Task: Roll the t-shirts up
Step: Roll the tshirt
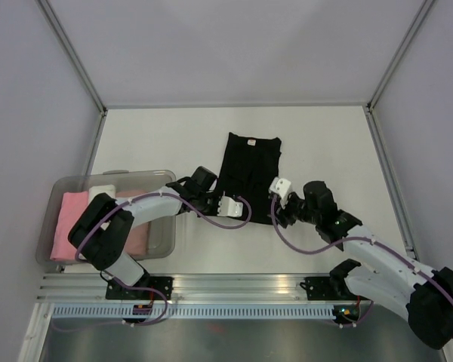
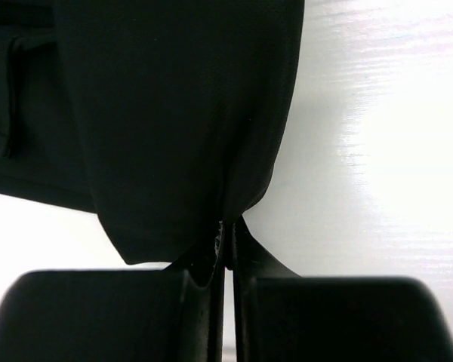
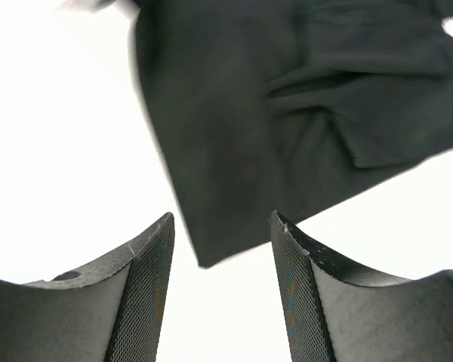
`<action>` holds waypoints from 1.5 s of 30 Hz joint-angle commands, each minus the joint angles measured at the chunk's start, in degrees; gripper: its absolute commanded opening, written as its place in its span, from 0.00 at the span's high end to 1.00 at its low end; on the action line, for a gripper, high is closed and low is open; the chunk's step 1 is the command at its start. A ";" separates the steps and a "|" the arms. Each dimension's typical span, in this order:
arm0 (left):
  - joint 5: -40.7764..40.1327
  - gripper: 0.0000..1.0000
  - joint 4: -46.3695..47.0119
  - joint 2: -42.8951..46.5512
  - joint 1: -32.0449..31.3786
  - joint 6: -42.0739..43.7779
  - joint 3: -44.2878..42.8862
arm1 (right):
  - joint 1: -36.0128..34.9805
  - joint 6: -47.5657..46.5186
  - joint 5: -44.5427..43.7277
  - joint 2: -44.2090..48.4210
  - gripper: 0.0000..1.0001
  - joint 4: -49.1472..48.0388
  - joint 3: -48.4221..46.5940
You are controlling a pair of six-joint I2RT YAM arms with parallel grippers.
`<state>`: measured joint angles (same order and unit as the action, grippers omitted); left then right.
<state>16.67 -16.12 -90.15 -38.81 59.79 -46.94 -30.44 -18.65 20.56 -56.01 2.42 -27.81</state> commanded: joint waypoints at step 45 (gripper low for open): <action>27.10 0.98 -38.11 -2.74 10.50 -0.72 -16.60 | 1.78 -18.52 20.39 -25.54 1.00 32.74 -18.94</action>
<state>38.17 -50.94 -90.76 -30.22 58.92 -60.69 -30.33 -37.89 35.53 -78.52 33.36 -43.64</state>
